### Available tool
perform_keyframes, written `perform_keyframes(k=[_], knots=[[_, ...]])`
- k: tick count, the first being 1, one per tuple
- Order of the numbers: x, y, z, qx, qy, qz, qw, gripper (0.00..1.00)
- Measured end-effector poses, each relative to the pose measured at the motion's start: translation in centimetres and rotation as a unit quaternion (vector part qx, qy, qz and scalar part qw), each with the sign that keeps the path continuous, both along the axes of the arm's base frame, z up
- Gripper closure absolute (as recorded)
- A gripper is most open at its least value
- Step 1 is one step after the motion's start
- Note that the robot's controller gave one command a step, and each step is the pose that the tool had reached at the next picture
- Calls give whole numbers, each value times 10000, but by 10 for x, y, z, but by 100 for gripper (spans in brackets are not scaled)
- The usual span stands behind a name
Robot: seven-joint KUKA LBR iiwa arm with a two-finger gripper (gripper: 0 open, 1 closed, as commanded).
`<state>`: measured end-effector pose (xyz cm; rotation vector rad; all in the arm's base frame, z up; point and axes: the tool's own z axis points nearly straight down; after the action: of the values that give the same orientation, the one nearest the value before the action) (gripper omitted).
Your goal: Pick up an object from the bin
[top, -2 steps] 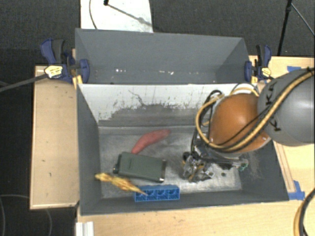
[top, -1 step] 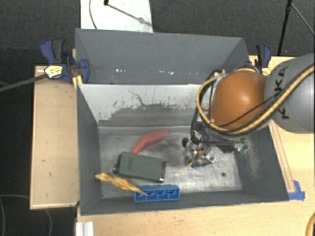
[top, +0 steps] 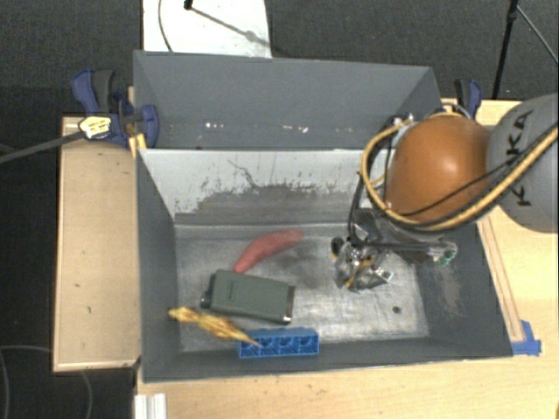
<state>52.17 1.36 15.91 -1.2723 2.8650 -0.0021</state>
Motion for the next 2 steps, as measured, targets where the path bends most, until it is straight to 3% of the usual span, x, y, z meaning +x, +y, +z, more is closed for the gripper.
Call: perform_keyframes(k=[1, 2], knots=[[9, 5, 40, -1, 60, -12, 10000, 100], [20, 5, 110, 0, 33, 225, 9997, 100]])
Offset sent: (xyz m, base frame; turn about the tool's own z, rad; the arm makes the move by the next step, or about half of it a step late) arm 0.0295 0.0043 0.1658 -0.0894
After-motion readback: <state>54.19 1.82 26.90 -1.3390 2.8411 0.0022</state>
